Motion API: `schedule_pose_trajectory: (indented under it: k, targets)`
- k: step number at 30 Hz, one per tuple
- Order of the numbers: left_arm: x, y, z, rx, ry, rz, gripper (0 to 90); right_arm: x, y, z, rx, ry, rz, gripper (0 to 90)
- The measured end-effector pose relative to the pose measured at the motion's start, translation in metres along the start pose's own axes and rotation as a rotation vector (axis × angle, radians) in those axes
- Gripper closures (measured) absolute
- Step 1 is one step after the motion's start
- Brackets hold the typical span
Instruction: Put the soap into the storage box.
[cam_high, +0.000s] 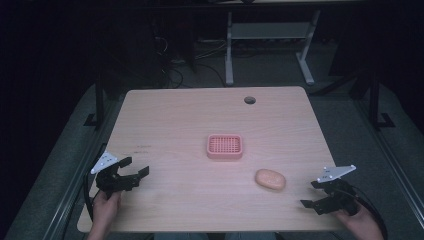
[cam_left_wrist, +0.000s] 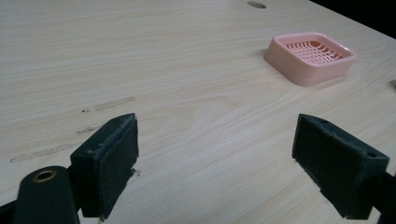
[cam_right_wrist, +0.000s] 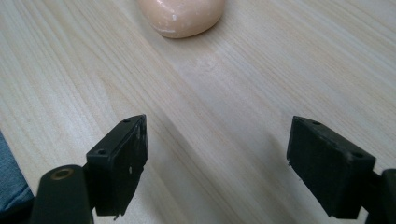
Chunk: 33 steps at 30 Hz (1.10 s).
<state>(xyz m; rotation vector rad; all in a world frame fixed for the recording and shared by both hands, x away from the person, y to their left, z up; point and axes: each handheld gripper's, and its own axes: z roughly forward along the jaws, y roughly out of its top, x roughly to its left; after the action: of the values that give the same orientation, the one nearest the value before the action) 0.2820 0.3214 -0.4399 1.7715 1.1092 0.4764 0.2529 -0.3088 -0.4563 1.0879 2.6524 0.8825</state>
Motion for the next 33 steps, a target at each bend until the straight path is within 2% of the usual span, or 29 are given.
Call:
schedule_pose_trajectory:
  k: [2,10,14,16,19,24,26,27,33]
  targets:
    - [0.0,0.0,0.001,0.006,-0.004,0.011,14.3,-0.001,0.0,0.0,0.0,-0.002,-0.004,19.3]
    - [0.0,-0.001,0.001,0.011,-0.01,0.008,14.3,0.002,0.009,0.003,0.026,0.008,-0.006,16.0]
    - [-0.001,-0.001,-0.001,0.011,-0.007,0.004,14.3,0.006,0.028,0.004,0.038,0.0,-0.045,15.2]
    - [-0.002,-0.001,-0.002,0.006,-0.006,0.009,14.3,0.008,0.035,0.003,0.033,0.01,-0.06,15.1]
    - [-0.002,-0.001,-0.003,0.005,-0.003,0.013,14.3,0.009,0.042,0.004,0.035,0.011,-0.082,15.1]
    - [0.0,-0.002,-0.003,0.009,0.004,0.007,14.3,0.014,0.064,0.013,0.065,0.028,-0.138,15.1]
    - [0.0,-0.002,-0.003,0.009,0.005,0.006,14.3,0.016,0.068,0.015,0.074,0.036,-0.142,15.1]
    - [0.0,-0.001,-0.003,0.011,0.004,0.011,14.3,0.018,0.076,0.019,0.088,0.044,-0.164,15.1]
    - [-0.002,-0.002,-0.002,0.014,-0.003,0.016,14.3,0.019,0.09,0.028,0.105,0.055,-0.18,15.1]
